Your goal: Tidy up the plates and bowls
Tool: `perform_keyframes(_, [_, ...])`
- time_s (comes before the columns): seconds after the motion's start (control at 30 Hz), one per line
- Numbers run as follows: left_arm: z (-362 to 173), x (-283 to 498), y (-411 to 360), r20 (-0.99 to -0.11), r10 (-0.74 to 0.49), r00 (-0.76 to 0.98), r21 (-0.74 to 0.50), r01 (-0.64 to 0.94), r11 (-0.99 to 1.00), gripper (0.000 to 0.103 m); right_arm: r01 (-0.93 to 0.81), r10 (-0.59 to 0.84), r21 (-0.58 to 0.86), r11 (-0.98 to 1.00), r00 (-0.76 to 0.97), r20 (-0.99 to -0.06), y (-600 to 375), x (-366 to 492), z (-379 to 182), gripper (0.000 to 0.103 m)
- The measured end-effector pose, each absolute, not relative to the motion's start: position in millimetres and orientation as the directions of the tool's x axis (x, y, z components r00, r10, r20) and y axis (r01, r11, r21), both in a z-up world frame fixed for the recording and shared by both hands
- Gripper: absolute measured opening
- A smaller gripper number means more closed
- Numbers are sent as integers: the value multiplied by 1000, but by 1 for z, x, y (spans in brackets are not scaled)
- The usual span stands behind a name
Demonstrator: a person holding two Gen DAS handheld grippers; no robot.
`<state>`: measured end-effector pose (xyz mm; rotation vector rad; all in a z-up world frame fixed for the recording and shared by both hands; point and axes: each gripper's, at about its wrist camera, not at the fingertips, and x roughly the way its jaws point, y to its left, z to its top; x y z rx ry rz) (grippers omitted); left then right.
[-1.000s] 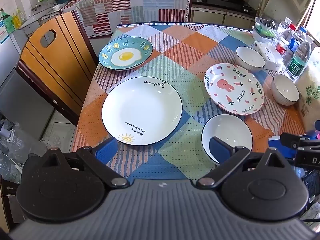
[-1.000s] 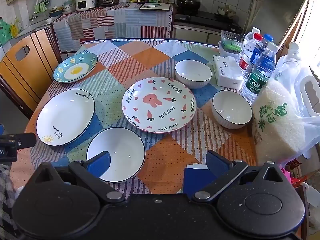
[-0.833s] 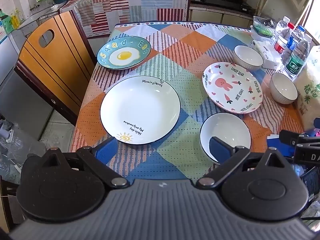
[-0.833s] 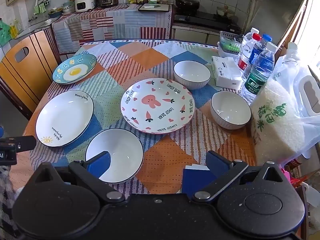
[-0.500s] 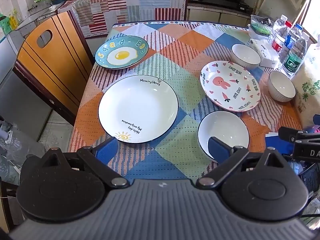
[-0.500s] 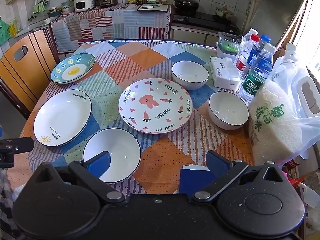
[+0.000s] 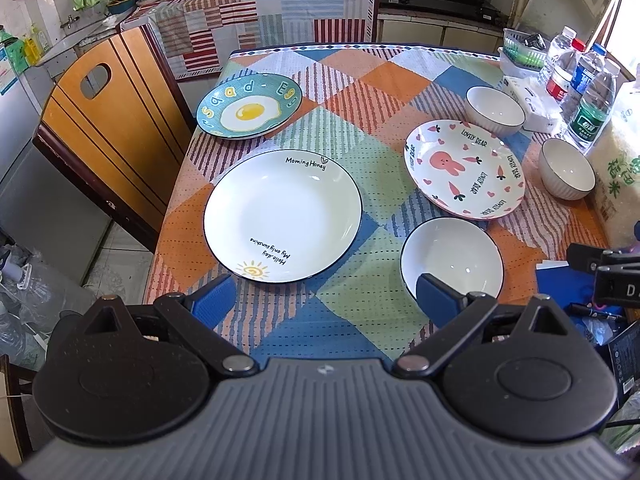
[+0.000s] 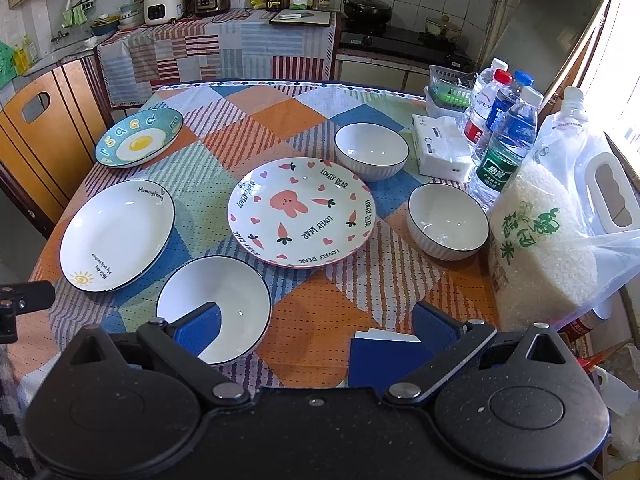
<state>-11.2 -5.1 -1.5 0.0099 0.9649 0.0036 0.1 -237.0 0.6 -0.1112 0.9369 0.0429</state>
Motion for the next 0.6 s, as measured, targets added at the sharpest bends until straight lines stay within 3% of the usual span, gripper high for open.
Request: perform_keyframes(0.6, [1,-15,-7,-805,23,593,30,1,1000,97,-85,-17,-85,993,599,-800,-239,-1,0,103])
